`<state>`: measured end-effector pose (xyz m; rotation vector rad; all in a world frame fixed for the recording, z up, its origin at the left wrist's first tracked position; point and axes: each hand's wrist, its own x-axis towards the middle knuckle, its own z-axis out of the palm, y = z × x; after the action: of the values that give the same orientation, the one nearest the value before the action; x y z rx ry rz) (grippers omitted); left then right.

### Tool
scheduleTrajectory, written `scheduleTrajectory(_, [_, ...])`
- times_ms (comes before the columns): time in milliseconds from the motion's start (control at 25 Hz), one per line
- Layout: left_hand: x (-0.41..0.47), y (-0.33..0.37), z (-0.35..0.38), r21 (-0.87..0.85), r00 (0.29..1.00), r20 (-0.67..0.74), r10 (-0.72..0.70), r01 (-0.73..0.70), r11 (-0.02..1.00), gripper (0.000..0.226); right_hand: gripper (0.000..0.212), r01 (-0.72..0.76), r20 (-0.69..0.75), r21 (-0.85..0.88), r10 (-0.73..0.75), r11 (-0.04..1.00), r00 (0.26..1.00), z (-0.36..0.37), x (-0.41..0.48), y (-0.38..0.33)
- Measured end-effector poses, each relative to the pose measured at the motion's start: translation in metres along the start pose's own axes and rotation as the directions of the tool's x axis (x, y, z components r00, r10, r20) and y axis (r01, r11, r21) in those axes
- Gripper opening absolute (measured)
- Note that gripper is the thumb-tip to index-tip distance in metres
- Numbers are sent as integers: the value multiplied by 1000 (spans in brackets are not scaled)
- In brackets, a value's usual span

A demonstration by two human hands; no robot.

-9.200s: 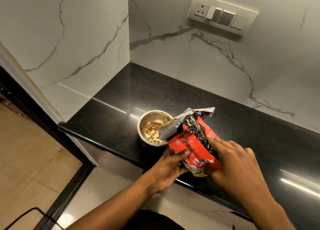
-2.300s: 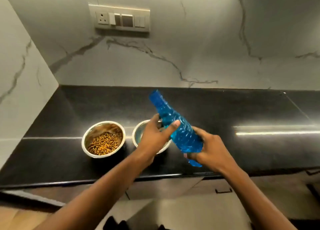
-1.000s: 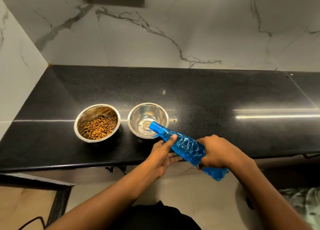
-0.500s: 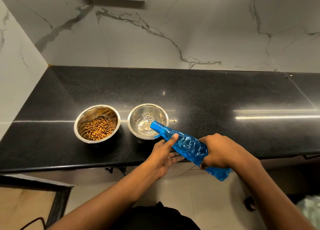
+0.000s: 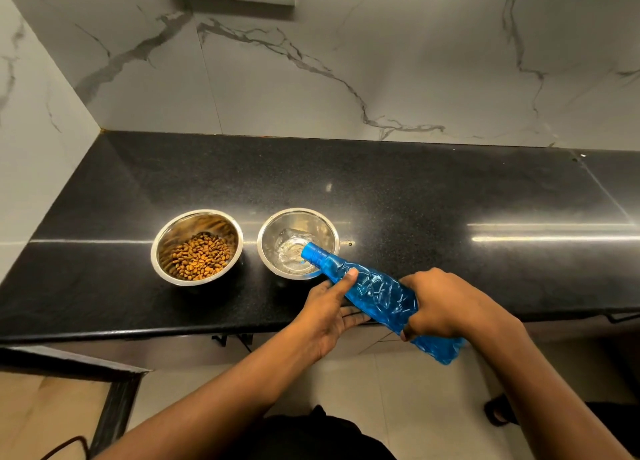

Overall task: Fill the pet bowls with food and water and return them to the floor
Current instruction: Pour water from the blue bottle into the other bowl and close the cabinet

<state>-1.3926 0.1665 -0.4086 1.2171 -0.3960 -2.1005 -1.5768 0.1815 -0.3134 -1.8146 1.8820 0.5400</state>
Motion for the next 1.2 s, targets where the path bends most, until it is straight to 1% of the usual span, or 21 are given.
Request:
scheduleTrajectory(400, [2,2,-1,-7,1000,6,0,0,1000,33,69,0,7,27,0,1000,1000,1,3,2])
scheduleTrajectory(600, [5,3,-3,-1,1000,-6,2,-2,1000,38,68,9,4,38,-9,999,1000,1,4,1])
scheduleTrajectory(880, [7,4,-8,13,1000,-14,16,-16,1000,40,76,24,0,100,-24,995,1000,6,6,1])
scheduleTrajectory(1080, [8,9,-12,41,999,-17,44,-43,998,42,76,65,-24,142,-62,988,998,6,7,-1])
scheduleTrajectory(1200, [7,20,-14,78,994,-39,101,-98,992,47,77,113,-67,194,-102,974,993,3,10,-3])
